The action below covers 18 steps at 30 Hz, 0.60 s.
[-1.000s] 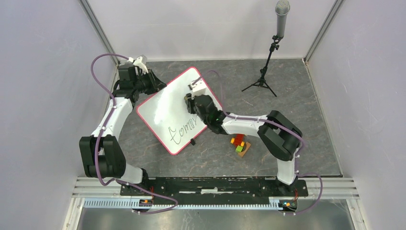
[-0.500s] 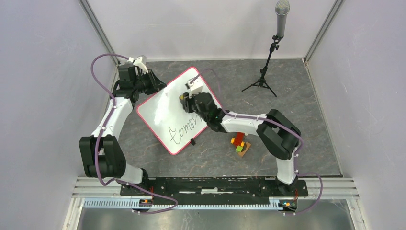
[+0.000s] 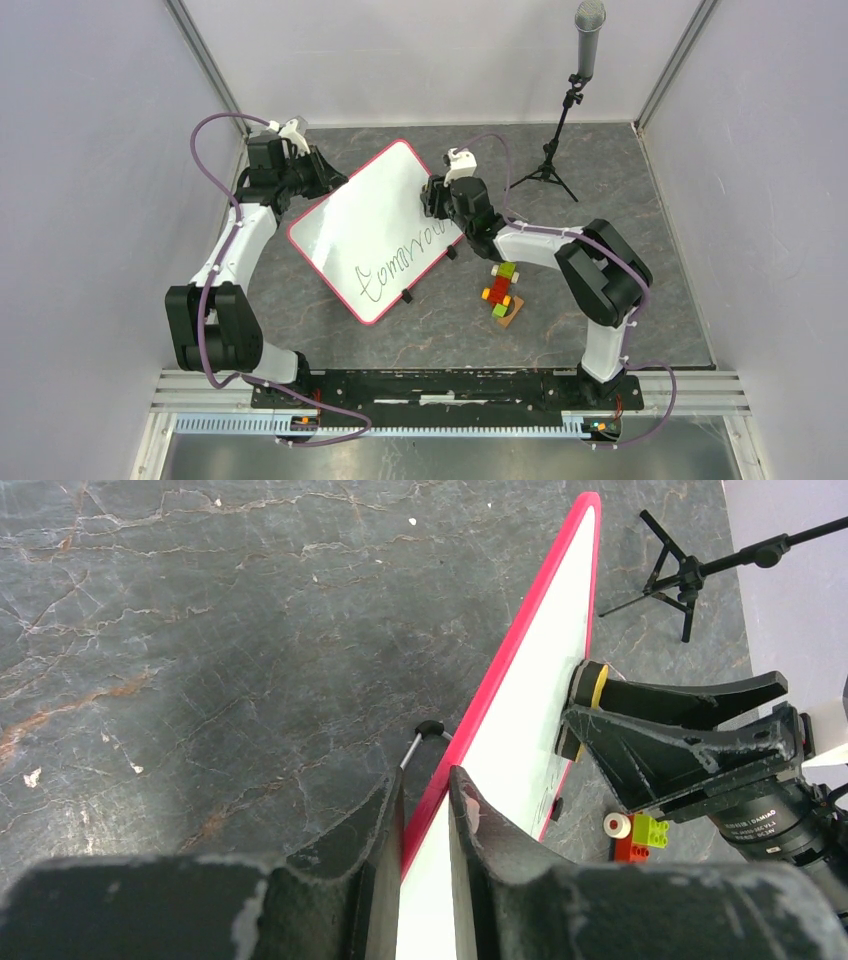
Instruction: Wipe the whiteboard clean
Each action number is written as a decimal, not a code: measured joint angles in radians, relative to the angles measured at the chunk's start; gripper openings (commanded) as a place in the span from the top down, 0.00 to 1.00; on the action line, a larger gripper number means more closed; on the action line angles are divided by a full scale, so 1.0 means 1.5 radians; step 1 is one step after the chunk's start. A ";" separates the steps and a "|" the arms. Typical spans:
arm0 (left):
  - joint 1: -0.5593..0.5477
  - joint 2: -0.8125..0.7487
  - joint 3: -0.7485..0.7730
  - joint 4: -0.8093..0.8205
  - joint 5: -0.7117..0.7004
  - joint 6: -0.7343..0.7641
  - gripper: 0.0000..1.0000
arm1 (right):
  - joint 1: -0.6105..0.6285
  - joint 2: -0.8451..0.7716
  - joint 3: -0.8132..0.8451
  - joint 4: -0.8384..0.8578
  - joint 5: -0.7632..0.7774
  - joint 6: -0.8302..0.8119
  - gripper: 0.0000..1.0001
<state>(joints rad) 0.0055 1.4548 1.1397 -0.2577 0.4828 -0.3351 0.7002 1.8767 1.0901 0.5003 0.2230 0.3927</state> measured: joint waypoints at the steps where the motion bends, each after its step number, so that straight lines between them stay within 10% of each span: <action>1: 0.000 -0.001 0.000 -0.001 0.000 0.000 0.73 | 0.000 -0.001 -0.002 -0.001 -0.003 -0.003 0.37; 12: 0.000 -0.002 0.000 -0.002 0.002 0.000 0.73 | 0.002 -0.067 -0.059 -0.008 -0.020 -0.043 0.52; 18: 0.000 -0.002 0.000 -0.002 0.005 0.000 0.73 | 0.001 -0.059 -0.052 -0.008 -0.044 -0.049 0.36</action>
<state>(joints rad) 0.0055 1.4513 1.1397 -0.2604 0.4896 -0.3347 0.7013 1.7885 1.0119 0.4889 0.1570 0.3191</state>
